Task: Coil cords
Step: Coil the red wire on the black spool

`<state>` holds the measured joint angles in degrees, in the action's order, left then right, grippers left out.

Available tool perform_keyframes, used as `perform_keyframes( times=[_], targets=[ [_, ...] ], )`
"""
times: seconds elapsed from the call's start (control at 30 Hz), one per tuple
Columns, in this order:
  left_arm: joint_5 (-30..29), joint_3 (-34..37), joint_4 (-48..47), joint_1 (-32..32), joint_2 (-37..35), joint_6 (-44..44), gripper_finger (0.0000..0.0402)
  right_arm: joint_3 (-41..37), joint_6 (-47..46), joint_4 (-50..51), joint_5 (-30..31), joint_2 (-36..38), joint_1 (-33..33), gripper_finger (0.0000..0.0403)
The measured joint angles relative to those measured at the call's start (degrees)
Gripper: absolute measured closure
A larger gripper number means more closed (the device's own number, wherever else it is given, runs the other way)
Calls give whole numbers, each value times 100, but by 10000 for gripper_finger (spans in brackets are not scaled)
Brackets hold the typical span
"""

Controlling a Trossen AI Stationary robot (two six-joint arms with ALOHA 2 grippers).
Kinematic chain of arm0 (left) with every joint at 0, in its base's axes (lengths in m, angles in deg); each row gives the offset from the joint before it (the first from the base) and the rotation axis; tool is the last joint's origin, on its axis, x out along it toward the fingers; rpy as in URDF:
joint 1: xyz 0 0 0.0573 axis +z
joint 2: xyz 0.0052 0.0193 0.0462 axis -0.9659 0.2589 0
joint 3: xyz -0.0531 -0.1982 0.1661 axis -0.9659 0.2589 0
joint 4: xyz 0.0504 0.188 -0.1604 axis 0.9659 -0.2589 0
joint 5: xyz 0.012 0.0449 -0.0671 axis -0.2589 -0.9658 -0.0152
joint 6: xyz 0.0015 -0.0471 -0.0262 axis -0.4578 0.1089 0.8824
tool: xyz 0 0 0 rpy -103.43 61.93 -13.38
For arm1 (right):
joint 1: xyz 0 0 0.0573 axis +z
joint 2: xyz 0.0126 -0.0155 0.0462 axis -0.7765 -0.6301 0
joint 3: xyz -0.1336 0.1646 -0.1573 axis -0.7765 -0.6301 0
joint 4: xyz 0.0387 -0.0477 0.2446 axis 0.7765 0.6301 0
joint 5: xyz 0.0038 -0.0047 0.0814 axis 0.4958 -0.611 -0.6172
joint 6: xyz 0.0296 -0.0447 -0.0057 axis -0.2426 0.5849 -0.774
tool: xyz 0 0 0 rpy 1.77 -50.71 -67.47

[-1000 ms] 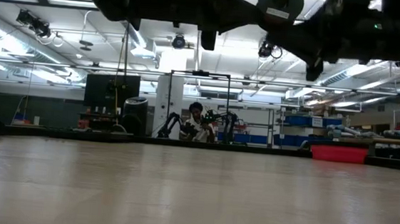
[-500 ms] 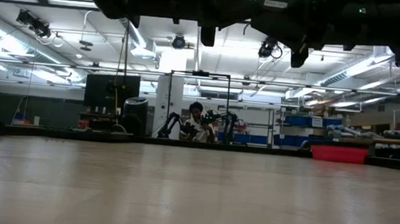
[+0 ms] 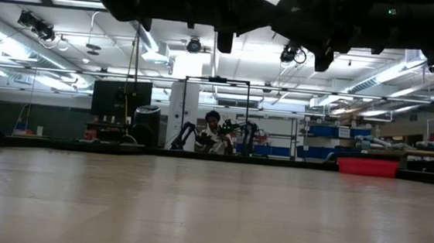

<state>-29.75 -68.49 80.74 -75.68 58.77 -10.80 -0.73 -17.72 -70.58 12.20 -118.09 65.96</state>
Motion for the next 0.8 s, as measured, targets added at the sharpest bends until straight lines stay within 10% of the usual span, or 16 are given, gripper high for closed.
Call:
perform_keyframes(
  times=[0.47,0.8],
  targets=[
    [93,2,-87,-9,20,4,401,3,-508,894,138,51,339,327],
    [208,2,-88,-9,18,4,401,-1,-1070,3453,823,1185,771,329]
  ],
)
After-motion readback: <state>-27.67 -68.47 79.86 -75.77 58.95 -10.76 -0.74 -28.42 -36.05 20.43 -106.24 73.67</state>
